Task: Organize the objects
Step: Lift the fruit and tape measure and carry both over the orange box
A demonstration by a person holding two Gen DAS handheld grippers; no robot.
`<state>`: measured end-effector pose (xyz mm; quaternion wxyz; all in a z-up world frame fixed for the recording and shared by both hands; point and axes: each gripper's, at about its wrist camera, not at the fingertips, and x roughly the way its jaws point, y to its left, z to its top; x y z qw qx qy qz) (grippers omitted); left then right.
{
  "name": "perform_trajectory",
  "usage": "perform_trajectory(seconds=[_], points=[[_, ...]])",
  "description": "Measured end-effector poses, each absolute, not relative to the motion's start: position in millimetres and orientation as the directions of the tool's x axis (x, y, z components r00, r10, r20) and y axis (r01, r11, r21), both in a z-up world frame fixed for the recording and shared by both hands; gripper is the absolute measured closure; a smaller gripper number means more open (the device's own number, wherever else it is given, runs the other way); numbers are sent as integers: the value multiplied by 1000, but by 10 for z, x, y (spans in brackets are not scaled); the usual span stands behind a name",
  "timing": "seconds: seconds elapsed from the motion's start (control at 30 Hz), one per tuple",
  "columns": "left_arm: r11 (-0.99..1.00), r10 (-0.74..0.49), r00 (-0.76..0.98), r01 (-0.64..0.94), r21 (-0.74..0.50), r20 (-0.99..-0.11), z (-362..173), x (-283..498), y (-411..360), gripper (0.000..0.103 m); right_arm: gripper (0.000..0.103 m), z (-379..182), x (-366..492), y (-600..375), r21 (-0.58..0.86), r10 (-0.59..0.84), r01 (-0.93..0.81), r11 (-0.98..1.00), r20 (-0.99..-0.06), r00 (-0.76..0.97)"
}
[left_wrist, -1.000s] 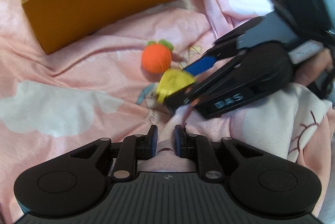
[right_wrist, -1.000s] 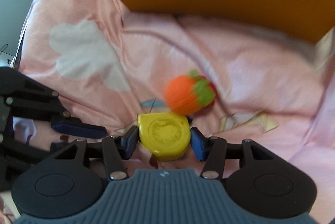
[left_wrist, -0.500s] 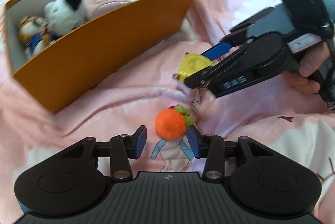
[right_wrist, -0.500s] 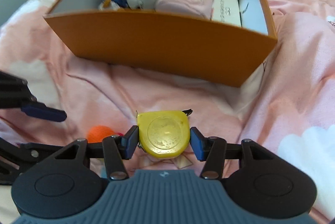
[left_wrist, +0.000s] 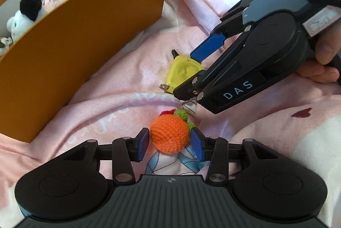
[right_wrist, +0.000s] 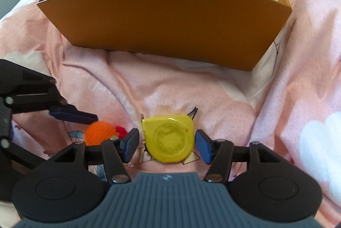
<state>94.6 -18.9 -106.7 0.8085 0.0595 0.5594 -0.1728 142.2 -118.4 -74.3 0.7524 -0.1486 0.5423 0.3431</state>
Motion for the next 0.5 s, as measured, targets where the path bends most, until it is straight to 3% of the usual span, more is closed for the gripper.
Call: perform_trajectory(seconds=[0.5], points=[[952, -236, 379, 275, -135, -895, -1047, 906, -157, 57, 48, -864, 1422, -1181, 144, 350, -671, 727, -919, 182]])
